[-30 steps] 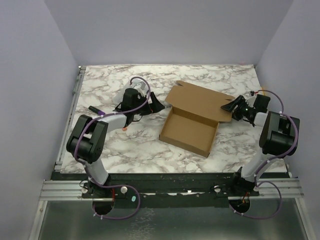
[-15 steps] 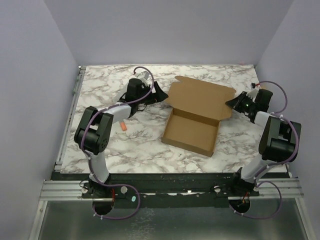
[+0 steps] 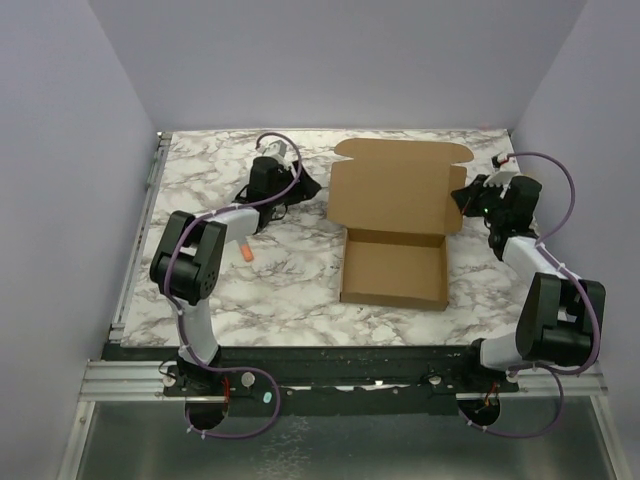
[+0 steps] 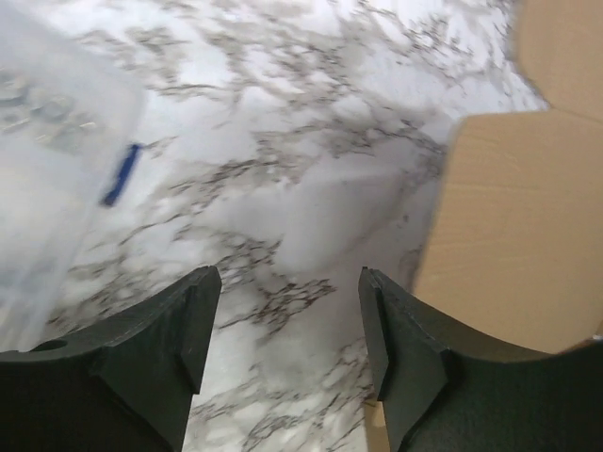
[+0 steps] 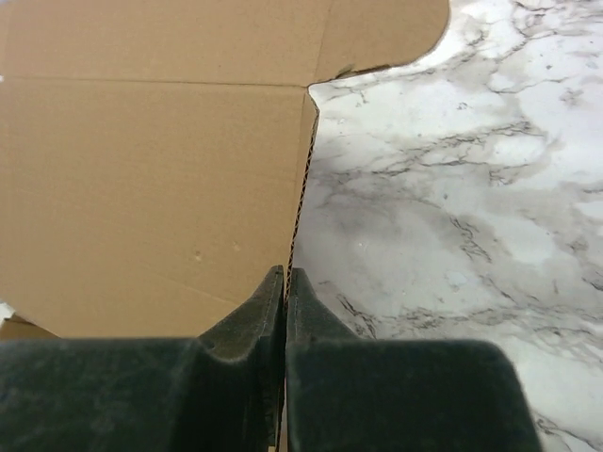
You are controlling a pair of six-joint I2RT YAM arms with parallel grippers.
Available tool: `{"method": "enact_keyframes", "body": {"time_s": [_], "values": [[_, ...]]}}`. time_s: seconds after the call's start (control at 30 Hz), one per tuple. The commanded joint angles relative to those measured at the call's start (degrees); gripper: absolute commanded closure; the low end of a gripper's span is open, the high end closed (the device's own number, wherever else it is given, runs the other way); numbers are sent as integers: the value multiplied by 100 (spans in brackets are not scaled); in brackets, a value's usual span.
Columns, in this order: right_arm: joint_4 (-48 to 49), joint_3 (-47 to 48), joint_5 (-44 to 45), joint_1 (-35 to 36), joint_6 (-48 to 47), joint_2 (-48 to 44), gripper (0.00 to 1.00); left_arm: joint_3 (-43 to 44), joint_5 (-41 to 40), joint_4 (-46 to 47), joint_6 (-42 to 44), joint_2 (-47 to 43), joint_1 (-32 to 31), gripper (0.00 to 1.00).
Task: Fold the paper box
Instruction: Adjust the paper box at the center of the board.
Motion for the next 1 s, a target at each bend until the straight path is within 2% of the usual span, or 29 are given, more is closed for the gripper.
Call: {"method": "enact_keyframes", "body": {"time_s": [0.0, 0.1, 0.23, 0.33, 0.47, 0.7, 0.97], "values": [[300, -315, 284, -7, -366, -308, 96, -668, -479, 609, -339, -498, 373, 33], [356, -390, 228, -8, -362, -387, 97, -802, -343, 694, -332, -593, 412, 34], [367, -395, 30, -12, -289, -447, 97, -713, 221, 898, -280, -342, 408, 45], [354, -403, -116, -11, -186, -506, 97, -470, 834, 982, -228, -31, 270, 46], [291, -379, -66, -14, -51, -520, 98, -444, 1270, 1120, -134, 61, -128, 46], [242, -339, 99, 70, -36, -465, 99, -1217, 1316, 1755, -480, -420, -457, 46], [240, -366, 124, 228, -94, -575, 100, -1409, 931, 1843, -860, -884, -545, 46]]}}
